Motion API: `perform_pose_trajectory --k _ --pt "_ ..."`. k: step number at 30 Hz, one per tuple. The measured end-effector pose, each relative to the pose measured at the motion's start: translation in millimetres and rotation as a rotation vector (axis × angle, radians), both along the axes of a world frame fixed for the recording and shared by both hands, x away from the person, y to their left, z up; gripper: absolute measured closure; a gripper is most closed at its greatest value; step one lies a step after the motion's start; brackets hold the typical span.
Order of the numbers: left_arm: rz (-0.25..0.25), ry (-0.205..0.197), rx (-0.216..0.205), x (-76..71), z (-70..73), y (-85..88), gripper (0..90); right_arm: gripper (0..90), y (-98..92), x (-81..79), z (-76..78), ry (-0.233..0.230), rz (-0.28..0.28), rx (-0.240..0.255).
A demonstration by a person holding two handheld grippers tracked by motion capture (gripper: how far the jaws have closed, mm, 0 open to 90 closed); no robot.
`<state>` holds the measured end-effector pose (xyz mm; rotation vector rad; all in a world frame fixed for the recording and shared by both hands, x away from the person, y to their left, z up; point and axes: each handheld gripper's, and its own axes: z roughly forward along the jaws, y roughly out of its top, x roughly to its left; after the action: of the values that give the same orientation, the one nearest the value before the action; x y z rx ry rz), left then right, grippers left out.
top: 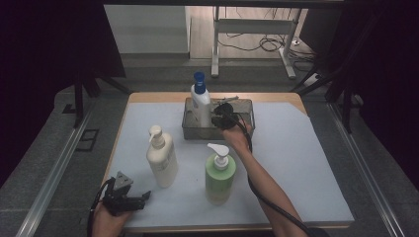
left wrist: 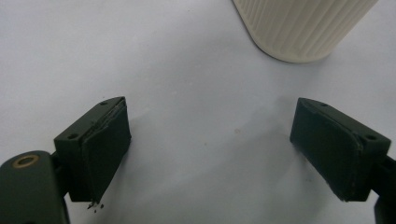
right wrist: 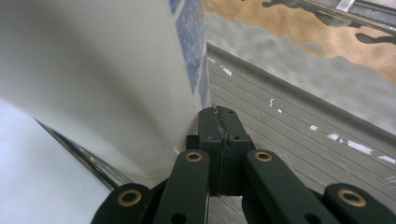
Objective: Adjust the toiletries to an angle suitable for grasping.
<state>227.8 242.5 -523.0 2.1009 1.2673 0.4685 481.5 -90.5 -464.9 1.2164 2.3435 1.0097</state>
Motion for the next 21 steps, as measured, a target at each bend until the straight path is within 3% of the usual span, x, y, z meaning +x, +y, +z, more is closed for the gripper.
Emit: perform_pose_trajectory --k 21 --pt "0.001 0.001 -0.001 0.0 0.0 0.0 12.2 89.1 15.0 -0.2 2.8 0.011 0.031 0.021"
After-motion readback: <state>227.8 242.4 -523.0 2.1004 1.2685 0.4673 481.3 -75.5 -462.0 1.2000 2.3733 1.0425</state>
